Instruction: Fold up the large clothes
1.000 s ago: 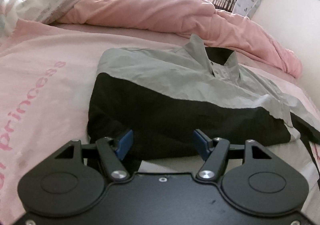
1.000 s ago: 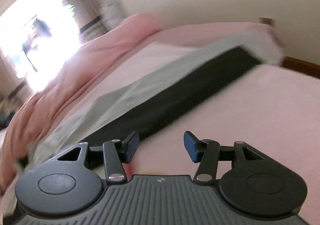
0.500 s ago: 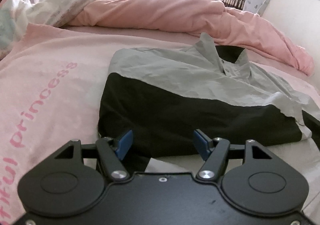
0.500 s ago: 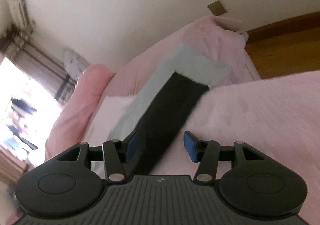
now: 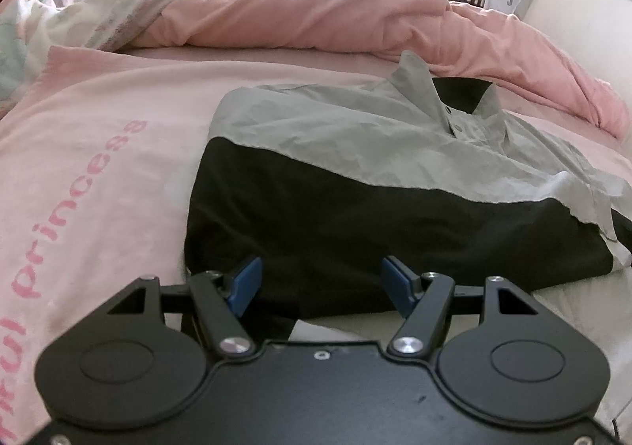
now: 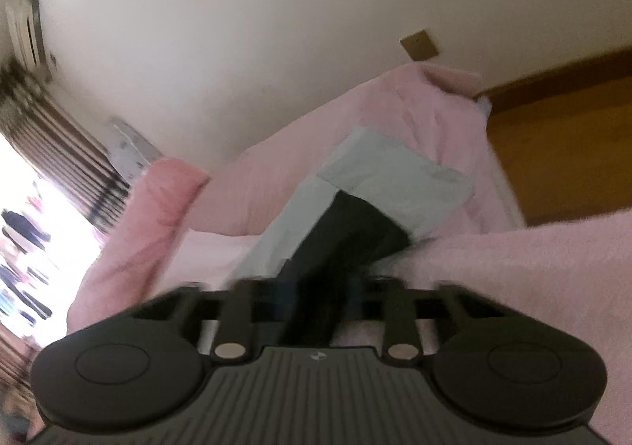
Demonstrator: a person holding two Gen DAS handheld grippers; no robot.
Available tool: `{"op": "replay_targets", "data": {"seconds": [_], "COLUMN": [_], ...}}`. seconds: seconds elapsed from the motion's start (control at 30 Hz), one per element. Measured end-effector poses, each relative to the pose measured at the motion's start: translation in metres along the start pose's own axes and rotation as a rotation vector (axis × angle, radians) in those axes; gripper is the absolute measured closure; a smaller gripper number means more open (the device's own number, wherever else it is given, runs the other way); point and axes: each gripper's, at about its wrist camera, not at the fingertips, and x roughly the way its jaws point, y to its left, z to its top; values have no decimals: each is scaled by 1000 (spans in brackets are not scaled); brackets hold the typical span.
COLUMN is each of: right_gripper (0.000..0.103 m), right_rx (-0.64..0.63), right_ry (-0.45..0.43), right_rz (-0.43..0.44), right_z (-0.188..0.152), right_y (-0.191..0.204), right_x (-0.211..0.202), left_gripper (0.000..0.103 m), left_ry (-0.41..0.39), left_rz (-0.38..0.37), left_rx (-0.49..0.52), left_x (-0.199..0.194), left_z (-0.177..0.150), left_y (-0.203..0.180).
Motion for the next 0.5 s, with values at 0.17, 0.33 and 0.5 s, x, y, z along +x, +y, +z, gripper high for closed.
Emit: {"op": "replay_targets", "data": {"seconds": [0.17, 0.33, 0.5], "right_gripper": [95, 96, 96], "right_rx": [-78, -239, -463], "right_ry": [-35, -64, -32], "right_rz": [27, 156, 424], "right_z": [7, -3, -64], "right_y": [24, 96, 205], "right_x": [-16, -57, -114], "left_gripper": [35, 35, 35], "left_ry": [-1, -11, -10], "left_rz": [-15, -47, -79], "left_rx": [7, -4, -15], "left_x": [-2, -6, -8], "left_z": [0, 0, -2], "left_y": [1, 3, 4]}}
